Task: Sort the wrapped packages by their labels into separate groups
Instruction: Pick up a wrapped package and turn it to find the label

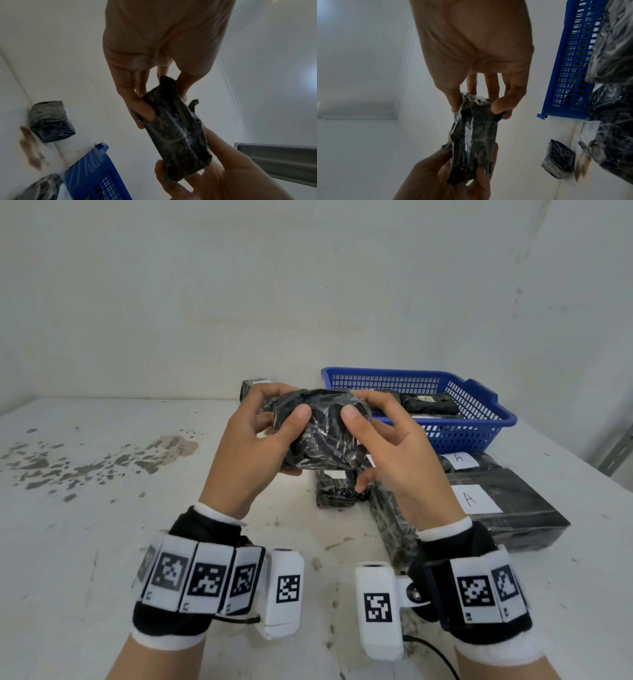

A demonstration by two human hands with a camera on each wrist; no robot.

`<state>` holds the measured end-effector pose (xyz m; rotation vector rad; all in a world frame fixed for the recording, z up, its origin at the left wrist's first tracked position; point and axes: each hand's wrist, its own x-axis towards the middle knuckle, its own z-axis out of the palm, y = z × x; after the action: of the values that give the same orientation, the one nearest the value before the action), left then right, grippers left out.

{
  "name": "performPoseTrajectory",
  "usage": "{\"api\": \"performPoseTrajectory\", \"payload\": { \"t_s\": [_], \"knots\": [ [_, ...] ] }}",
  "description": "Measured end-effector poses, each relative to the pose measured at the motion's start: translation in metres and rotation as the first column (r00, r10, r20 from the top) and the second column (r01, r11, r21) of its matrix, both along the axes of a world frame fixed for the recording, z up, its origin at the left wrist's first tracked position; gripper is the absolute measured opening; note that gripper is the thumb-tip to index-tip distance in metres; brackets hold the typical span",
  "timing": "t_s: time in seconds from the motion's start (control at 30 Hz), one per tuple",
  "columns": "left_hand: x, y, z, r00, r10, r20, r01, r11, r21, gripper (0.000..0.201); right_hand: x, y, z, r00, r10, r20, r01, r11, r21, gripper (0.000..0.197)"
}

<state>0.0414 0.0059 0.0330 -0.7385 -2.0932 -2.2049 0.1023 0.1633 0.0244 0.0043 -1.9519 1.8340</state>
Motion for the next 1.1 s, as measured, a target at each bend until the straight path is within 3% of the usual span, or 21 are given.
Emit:
{"api": "performPoseTrajectory", "payload": {
  "t_s": [0.27, 0.4, 0.57, 0.7, 0.93, 1.1],
  "knots": [
    [0.003, 0.001, 0.000, 0.998, 0.038, -0.050, -0.040, 0.998, -0.046, 0.018, 0.001, 0.000, 0.001, 1.000, 0.007, -0.002, -0.007, 1.000, -0.010, 0.023],
    [0.006, 0.002, 0.003, 0.999, 0.033, 0.039, -0.031, 0.997, -0.066, 0.053, -0.002, 0.002, -0.002, 0.998, 0.007, -0.066, -0.005, 1.000, 0.026, 0.025],
    [0.001, -0.001, 0.003, 0.999, -0.008, 0.051, 0.004, 0.998, 0.067, 0.027, -0.002, 0.000, -0.001, 0.995, 0.001, -0.095, 0.001, 1.000, 0.020, 0.050],
    [0.000, -0.001, 0.002, 1.000, -0.019, -0.018, 0.021, 0.997, 0.078, 0.039, 0.000, -0.001, 0.004, 0.997, 0.012, -0.071, -0.013, 1.000, -0.013, 0.056],
    [-0.002, 0.000, -0.001, 0.999, -0.043, -0.003, 0.043, 0.997, 0.067, 0.037, 0.001, 0.002, 0.003, 0.997, 0.020, -0.076, -0.020, 1.000, -0.004, 0.036],
    [-0.004, 0.001, -0.004, 0.999, -0.028, -0.036, 0.030, 0.997, 0.073, 0.036, 0.000, 0.000, 0.000, 0.997, 0.045, -0.066, -0.043, 0.999, 0.020, 0.042]
  ]
}}
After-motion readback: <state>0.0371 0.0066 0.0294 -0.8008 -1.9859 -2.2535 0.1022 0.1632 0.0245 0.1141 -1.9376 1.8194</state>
